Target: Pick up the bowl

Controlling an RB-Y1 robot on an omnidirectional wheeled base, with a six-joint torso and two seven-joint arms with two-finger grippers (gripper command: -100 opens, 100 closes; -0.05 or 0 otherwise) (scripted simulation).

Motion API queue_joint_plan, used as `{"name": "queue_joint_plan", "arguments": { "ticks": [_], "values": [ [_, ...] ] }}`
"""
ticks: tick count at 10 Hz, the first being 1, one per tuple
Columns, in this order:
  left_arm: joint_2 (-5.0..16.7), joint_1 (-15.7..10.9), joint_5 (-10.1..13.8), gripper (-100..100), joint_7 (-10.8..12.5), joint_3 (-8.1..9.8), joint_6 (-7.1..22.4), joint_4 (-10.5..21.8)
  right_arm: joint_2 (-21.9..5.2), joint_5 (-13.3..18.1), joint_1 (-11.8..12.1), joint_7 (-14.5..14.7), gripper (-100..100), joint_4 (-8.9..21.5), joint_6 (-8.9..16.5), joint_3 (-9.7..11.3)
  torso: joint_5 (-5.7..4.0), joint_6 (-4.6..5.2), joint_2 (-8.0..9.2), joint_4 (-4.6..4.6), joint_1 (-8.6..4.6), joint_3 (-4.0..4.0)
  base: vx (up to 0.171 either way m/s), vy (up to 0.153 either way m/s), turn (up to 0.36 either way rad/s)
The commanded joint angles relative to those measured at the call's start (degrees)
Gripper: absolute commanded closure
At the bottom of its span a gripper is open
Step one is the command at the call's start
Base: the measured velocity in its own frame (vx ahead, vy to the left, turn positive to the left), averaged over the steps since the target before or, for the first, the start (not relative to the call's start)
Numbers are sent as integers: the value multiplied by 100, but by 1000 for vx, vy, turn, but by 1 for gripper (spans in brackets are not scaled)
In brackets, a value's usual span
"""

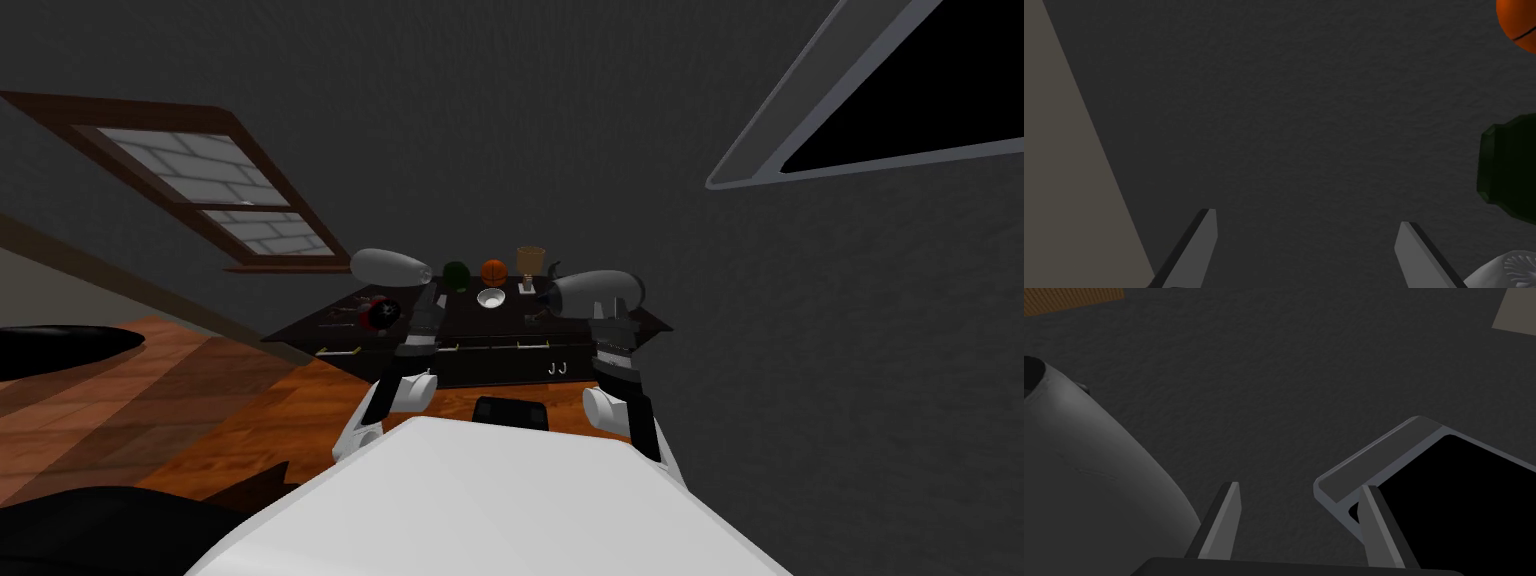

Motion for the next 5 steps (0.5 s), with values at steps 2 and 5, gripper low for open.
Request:
{"name": "queue_joint_plan", "arguments": {
  "ticks": [2,5],
  "values": [
    [170,-45,26,-100,34,108,338,28,0,0,0,0,0,0,0,0,0,1,-3,-1,0,-2,-29,-38,-53],
    [446,-145,94,-100,123,353,833,87,0,0,0,0,0,0,0,0,2,0,-6,-1,7,-3,-34,-31,-79]
  ]
}}
